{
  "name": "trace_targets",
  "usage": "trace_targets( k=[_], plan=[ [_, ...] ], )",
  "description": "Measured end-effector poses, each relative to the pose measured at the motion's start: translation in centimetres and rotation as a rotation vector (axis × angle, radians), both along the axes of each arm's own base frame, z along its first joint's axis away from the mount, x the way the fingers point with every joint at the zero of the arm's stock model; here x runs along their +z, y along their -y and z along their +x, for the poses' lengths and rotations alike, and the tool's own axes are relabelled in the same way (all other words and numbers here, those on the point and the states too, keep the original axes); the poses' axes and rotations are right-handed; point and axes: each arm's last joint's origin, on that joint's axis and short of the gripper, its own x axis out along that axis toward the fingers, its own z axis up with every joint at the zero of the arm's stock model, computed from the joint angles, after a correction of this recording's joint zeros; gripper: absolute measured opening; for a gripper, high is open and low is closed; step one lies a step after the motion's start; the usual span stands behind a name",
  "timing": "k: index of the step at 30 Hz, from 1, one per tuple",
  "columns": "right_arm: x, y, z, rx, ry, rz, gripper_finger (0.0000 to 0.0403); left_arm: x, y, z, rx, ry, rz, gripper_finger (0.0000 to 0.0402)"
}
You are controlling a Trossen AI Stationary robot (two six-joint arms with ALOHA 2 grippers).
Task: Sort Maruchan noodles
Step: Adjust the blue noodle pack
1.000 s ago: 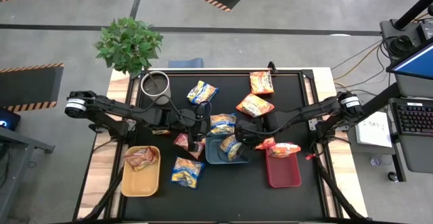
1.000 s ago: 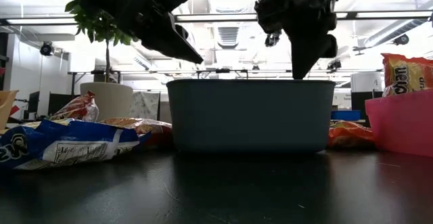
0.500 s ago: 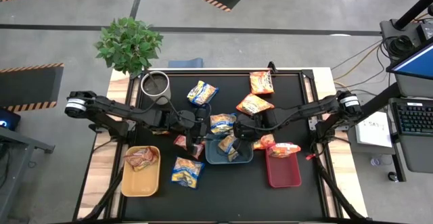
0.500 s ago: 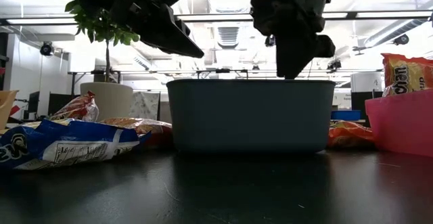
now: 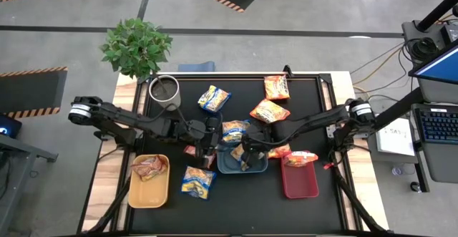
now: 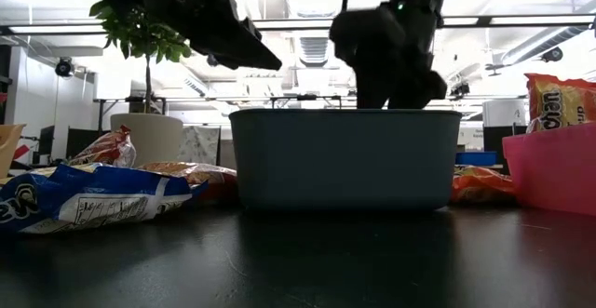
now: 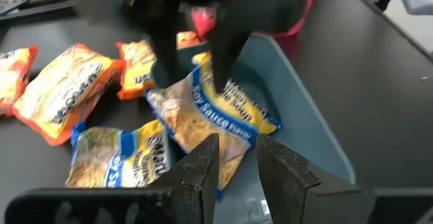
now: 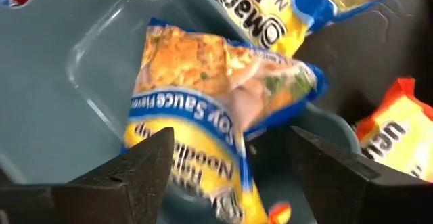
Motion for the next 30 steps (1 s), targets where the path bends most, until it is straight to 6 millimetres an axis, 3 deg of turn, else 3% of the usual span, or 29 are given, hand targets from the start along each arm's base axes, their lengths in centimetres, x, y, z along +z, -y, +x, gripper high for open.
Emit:
trace_targets(
  k=[3, 7, 16, 30],
  plan=[
    [-0.8, 0.1, 0.2, 0.006, -0.026, -0.031, 0.0264, 0.2, 0.8, 0.0, -0.023, 0.021, -0.004, 0.0081],
    [-1.0, 0.1, 0.3, 0.015, -0.028, -0.052, 0.0217, 0.2, 1.9, -0.1, -0.057, 0.026, -0.01, 0.0081],
    [-0.9, 0.1, 0.4, 0.056, -0.016, -0.064, 0.0024, 0.5, 2.6, -0.1, -0.081, 0.058, -0.015, 0.0081],
    [2.2, -0.7, -1.5, 0.074, 0.032, -0.052, 0.0008, -0.8, 2.5, -0.6, -0.069, 0.155, -0.039, 0.0081]
  ],
)
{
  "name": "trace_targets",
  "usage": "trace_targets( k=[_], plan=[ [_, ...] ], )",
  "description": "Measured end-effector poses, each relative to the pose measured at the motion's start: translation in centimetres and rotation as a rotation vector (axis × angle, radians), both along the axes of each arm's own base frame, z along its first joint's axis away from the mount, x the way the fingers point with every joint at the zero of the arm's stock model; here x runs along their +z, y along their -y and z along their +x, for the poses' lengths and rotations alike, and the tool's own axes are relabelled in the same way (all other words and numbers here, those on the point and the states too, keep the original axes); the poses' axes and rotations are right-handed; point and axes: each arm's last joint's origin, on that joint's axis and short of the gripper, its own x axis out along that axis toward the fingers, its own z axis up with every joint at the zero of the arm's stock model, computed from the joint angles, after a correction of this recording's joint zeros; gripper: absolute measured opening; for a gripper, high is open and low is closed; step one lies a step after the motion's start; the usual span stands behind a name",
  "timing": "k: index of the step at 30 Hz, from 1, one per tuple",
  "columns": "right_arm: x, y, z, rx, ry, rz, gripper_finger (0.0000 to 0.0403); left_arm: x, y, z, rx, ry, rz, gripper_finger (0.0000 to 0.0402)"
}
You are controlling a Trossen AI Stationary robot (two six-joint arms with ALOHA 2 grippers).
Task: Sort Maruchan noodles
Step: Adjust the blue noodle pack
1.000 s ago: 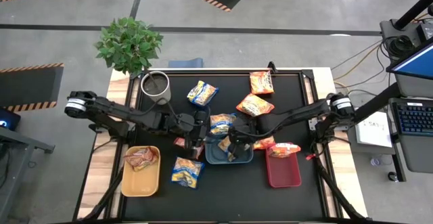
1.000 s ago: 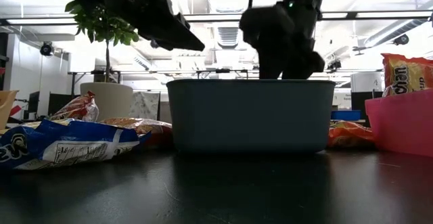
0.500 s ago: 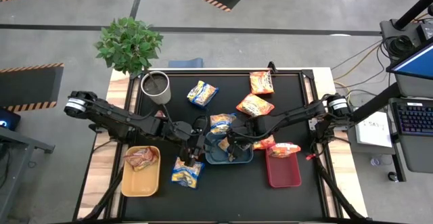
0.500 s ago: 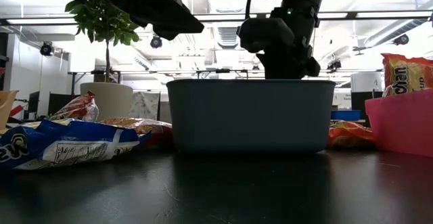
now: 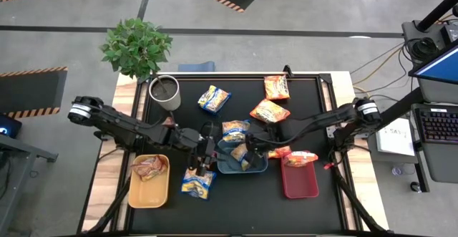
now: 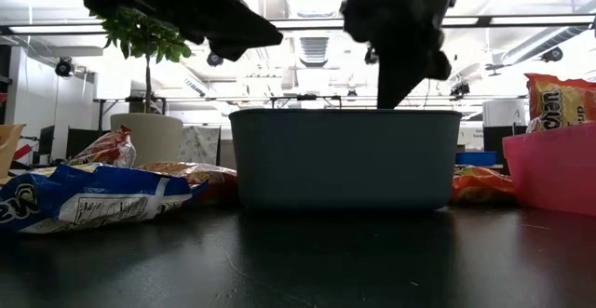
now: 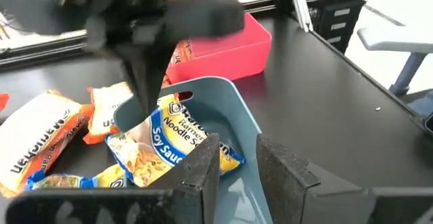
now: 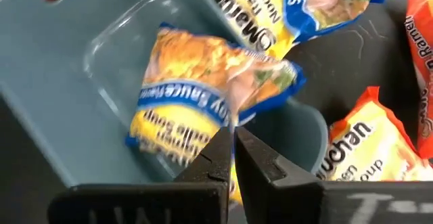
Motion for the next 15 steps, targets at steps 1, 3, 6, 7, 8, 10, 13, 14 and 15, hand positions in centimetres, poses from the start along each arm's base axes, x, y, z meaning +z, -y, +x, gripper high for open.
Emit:
trace_targets(
  k=[1, 3, 6, 7, 8, 10, 13, 14, 15],
  plan=[
    [0.2, -0.2, -0.2, 0.015, 0.0, -0.003, 0.0008, -0.2, -0.1, -0.1, 0.022, 0.003, 0.003, 0.0081],
    [0.5, -0.7, -0.8, 0.05, -0.02, -0.014, 0.0008, -0.2, -0.2, -0.1, 0.085, 0.032, 0.014, 0.0081],
    [0.8, -1.4, -1.4, 0.102, -0.03, -0.072, 0.0008, -0.3, -0.5, 0.3, 0.149, 0.068, 0.025, 0.0081],
    [0.9, -1.6, -1.6, 0.112, -0.035, -0.093, 0.0008, -0.5, -0.5, 0.4, 0.145, 0.071, 0.032, 0.0081],
    [0.9, -1.8, -1.7, 0.125, -0.037, -0.113, 0.0008, -0.7, -0.4, 0.7, 0.136, 0.081, 0.034, 0.0081],
    [0.9, -2.1, -2.1, 0.168, -0.032, -0.149, 0.0008, -1.2, -0.2, 1.1, 0.114, 0.094, 0.044, 0.0081],
    [1.0, -2.6, -2.8, 0.249, -0.017, -0.203, 0.0008, -2.1, -0.1, 1.9, 0.103, 0.093, 0.06, 0.0081],
    [1.0, -2.6, -3.1, 0.27, -0.015, -0.219, 0.0008, -2.3, 0.0, 2.2, 0.104, 0.092, 0.062, 0.0081],
    [1.1, -2.7, -3.3, 0.284, 0.007, -0.227, 0.0008, -2.5, 0.0, 2.6, 0.106, 0.088, 0.063, 0.0081]
  ],
)
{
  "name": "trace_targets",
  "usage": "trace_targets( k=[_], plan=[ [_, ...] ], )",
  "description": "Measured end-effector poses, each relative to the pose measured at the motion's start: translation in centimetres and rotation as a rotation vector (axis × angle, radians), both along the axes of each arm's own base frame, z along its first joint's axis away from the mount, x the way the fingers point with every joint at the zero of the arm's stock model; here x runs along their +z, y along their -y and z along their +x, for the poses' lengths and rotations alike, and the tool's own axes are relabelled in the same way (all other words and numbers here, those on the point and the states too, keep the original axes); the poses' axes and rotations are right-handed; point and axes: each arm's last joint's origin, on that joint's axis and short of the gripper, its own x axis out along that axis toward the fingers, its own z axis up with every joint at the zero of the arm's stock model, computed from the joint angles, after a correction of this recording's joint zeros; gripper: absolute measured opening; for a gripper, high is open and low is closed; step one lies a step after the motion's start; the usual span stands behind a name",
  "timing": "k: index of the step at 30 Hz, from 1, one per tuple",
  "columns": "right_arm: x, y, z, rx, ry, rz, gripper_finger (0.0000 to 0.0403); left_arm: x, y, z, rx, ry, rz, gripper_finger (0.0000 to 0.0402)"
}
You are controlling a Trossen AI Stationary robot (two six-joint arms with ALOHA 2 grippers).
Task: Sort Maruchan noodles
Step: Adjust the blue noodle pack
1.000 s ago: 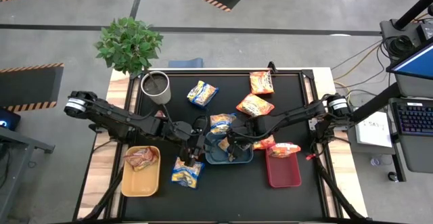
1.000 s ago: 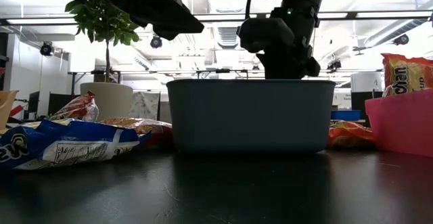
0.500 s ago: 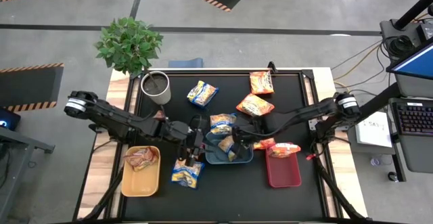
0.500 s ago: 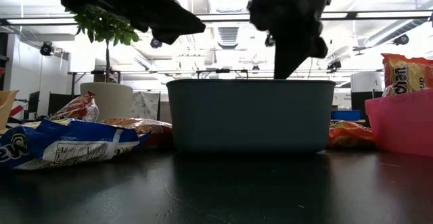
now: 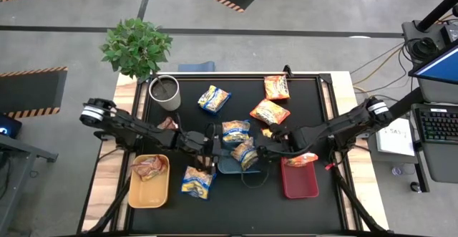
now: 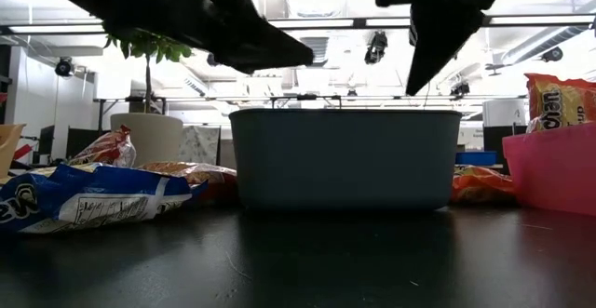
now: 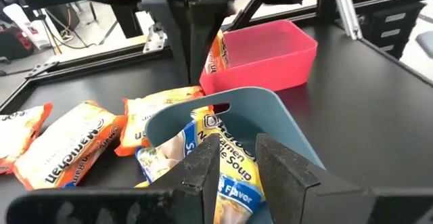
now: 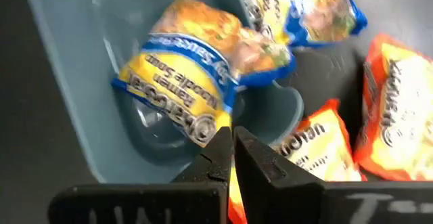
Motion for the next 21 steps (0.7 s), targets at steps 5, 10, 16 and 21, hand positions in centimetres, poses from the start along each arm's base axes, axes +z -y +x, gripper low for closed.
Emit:
trace_targets(
  k=[5, 10, 16, 21],
  plan=[
    [0.3, 0.3, -1.2, 0.132, 0.18, -0.021, 0.0008, -0.4, -0.2, 2.0, 0.002, -0.007, 0.005, 0.0082],
    [0.4, 0.9, -2.6, 0.26, 0.41, -0.073, 0.0008, -0.5, -1.5, 3.4, -0.039, -0.005, -0.023, 0.0084],
    [-0.1, 1.5, -4.0, 0.31, 0.682, -0.119, 0.0008, -0.4, -3.9, 3.8, 0.017, -0.008, -0.07, 0.0125],
    [-1.6, 1.8, -4.7, 0.33, 0.749, -0.149, 0.0008, -0.5, -4.7, 4.0, 0.041, 0.011, -0.077, 0.0178]
  ],
)
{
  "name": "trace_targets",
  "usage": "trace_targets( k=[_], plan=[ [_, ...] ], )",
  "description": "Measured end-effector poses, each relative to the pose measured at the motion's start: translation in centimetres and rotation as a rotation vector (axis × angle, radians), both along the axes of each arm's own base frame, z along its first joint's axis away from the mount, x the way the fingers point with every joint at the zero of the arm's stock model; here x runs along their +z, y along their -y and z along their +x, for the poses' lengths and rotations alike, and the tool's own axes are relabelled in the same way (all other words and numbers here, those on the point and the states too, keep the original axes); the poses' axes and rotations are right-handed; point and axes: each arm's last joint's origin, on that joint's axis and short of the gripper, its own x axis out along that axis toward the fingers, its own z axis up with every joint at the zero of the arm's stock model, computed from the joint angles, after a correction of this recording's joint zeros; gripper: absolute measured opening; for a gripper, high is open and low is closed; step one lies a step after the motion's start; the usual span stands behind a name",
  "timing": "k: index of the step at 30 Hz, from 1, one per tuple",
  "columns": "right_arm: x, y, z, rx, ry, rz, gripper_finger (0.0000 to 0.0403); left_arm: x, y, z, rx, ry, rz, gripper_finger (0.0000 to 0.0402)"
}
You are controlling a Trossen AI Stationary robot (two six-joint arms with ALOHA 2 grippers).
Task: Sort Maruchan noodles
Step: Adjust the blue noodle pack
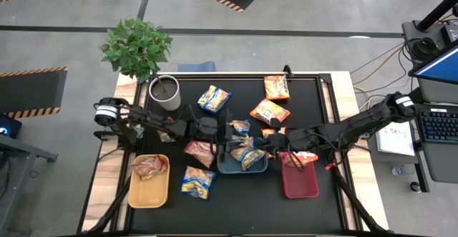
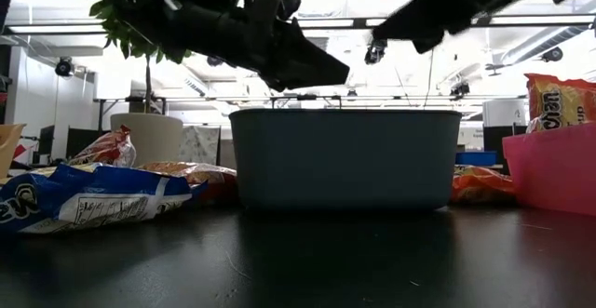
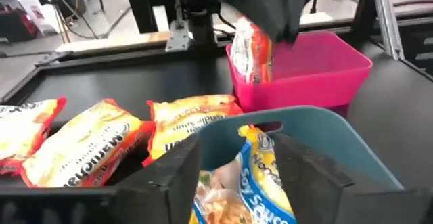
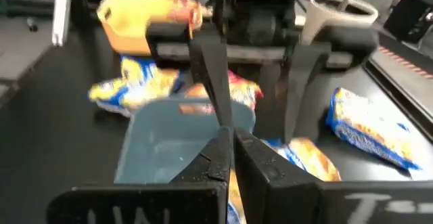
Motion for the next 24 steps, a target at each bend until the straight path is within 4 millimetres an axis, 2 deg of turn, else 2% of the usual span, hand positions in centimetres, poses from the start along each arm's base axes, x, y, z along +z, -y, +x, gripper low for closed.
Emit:
trace_targets(
  k=[8, 17, 24],
  plan=[
    [-1.4, 0.2, -0.3, -0.015, -0.029, 0.031, 0.0008, -2.1, -0.2, 1.0, 0.003, 0.024, 0.002, 0.0233],
    [-2.1, 0.3, -0.6, -0.011, 0.002, 0.041, 0.0008, -3.6, -0.9, 1.5, 0.026, 0.019, -0.006, 0.0238],
    [-2.1, 0.3, -0.7, -0.011, 0.006, 0.042, 0.0008, -5.1, -1.3, 3.3, -0.004, -0.006, -0.041, 0.0238]
  ],
)
